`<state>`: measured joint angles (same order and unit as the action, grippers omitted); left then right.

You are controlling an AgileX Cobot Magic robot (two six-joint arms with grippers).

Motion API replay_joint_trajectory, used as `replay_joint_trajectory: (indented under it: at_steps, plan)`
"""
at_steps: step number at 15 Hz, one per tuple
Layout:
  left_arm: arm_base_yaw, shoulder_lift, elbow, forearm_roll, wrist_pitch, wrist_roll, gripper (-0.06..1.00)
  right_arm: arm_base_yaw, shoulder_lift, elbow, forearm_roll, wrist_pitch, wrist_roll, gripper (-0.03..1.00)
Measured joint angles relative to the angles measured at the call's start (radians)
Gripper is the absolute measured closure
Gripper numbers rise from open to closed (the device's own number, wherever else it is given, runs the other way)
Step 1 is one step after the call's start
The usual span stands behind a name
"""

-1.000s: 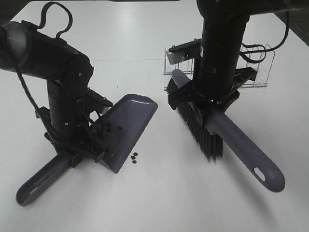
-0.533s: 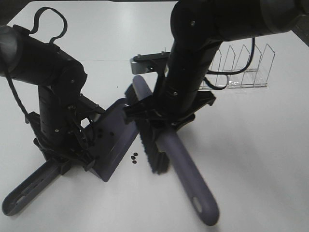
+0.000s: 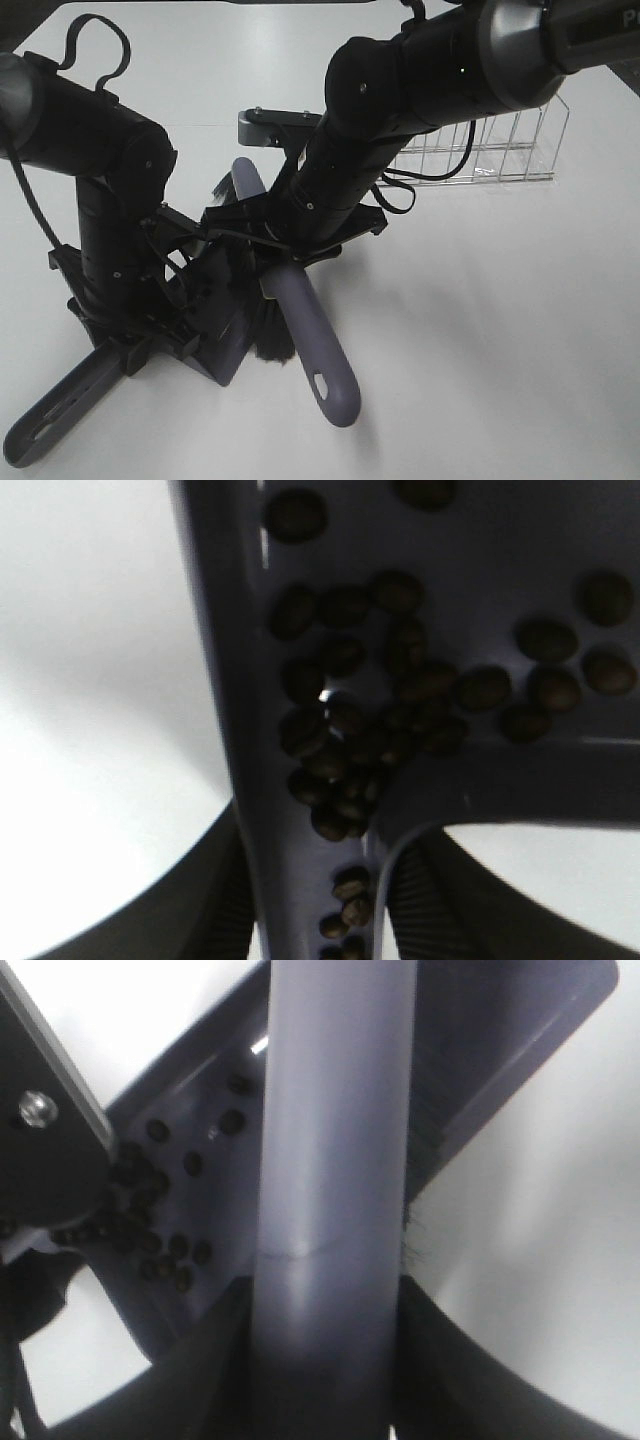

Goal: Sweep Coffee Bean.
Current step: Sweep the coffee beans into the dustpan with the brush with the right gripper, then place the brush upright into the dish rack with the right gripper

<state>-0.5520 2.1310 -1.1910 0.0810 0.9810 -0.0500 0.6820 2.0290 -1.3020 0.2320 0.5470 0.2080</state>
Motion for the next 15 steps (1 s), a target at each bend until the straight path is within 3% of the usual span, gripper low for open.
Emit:
replay_joint_trajectory:
  at_steps: [4, 5, 8, 10, 13, 15]
  plan:
    - [0.002, 0.000, 0.000, -0.004, 0.001, 0.004, 0.62, 0.000, 0.006, -0.001, 0.177, -0.161, -0.167, 0.62]
    - [0.002, 0.000, 0.000, -0.005, 0.002, 0.007, 0.62, 0.000, 0.003, -0.003, 0.183, -0.161, -0.179, 0.62]
    - [0.002, 0.000, 0.000, -0.005, 0.002, 0.008, 0.62, 0.000, -0.070, -0.007, 0.171, -0.122, -0.208, 0.62]
    - [0.002, 0.000, 0.000, -0.005, 0.001, 0.008, 0.62, 0.000, -0.120, -0.009, 0.098, -0.071, -0.208, 0.62]
    - [0.004, 0.000, 0.000, -0.008, 0.001, 0.007, 0.62, -0.015, -0.155, -0.009, -0.002, 0.022, -0.141, 0.62]
    - [0.023, 0.000, 0.000, -0.033, 0.003, -0.023, 0.62, -0.081, -0.183, -0.009, -0.028, 0.119, -0.086, 0.62]
